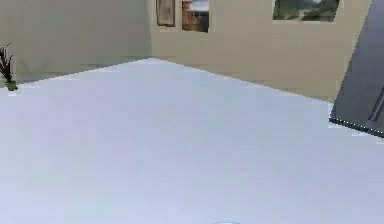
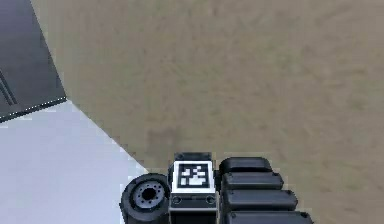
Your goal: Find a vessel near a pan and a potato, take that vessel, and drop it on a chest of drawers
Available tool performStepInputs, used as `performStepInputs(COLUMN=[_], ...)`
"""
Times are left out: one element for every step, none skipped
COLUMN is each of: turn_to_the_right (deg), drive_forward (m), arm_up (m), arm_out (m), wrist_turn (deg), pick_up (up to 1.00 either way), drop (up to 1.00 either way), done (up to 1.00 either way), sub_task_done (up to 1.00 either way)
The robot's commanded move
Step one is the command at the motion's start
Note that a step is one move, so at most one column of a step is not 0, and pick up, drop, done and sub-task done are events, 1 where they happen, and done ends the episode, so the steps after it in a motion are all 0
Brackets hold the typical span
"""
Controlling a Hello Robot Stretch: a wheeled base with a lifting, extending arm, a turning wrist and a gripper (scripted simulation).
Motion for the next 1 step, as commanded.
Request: performStepInputs(turn_to_the_right=[-42.0], drive_forward=[0.0], arm_up=[0.0], arm_out=[0.0], wrist_turn=[0.0], pick_up=[0.0], drop=[0.0], done=[0.0], sub_task_done=[0.0])
